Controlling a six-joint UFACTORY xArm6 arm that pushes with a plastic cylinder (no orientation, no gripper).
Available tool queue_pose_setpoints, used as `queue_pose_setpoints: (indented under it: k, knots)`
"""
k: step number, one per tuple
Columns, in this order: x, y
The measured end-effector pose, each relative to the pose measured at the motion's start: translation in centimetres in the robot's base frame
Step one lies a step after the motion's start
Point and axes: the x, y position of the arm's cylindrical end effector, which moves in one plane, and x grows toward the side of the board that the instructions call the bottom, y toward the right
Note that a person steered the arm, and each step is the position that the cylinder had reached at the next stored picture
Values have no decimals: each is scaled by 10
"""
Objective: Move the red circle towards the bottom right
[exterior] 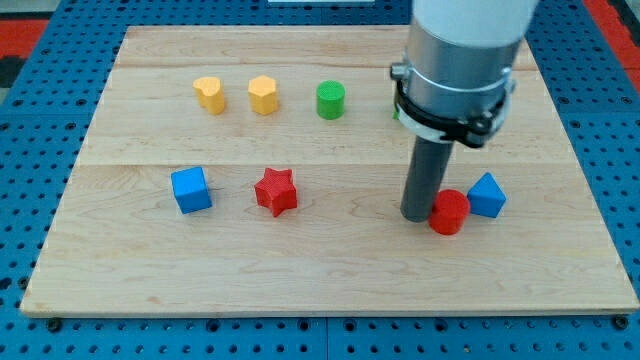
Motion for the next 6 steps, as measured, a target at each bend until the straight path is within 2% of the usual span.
queue_pose_setpoints:
  k: [1,2,3,4,5,6]
  knots:
    - [-35,-6]
    - [-49,4]
    - [2,3]
    - [17,29]
    - [-1,25]
    - [13,52]
